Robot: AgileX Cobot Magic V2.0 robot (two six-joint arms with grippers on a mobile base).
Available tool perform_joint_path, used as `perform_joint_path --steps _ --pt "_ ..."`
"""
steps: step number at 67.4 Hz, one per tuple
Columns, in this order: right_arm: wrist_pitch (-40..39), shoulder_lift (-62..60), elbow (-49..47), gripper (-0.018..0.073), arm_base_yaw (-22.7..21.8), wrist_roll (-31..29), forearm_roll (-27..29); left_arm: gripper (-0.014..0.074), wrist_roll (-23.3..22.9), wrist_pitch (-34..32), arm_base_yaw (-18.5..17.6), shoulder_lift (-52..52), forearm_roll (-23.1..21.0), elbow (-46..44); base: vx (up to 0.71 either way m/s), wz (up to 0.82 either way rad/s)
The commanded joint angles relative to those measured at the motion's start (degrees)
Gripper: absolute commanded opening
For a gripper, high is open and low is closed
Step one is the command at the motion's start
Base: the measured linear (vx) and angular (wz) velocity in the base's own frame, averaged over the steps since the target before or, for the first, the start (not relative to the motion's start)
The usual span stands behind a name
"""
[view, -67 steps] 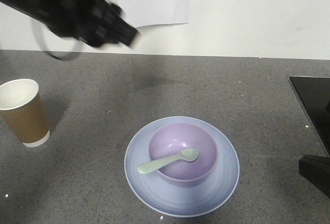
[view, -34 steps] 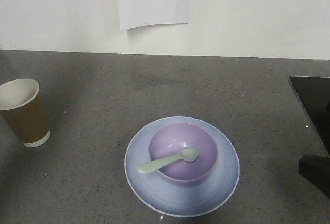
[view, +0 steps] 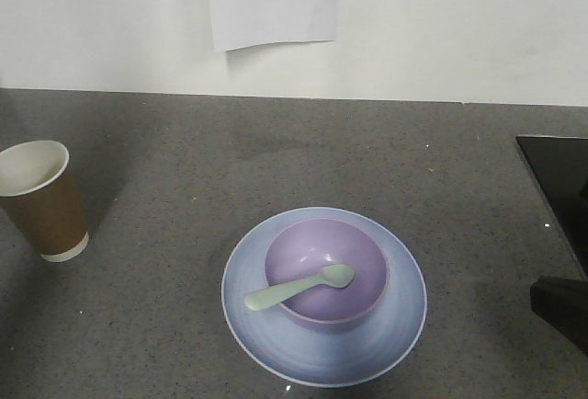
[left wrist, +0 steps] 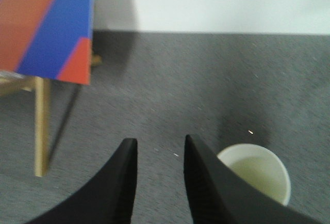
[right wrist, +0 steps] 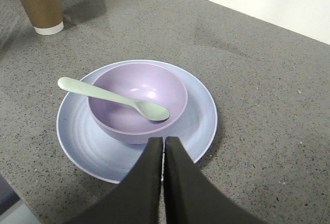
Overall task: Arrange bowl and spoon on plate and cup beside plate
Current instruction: 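Move the open left gripper down onto the brown paper cup rim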
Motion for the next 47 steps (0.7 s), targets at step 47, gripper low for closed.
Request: perform_joint_path --steps 47 --pt "-4.01 0.24 -1.32 -0.0004 -0.02 -0.30 0.62 0.0267 6.15 -1.69 7.47 11.04 -17.39 3.05 0.00 0.00"
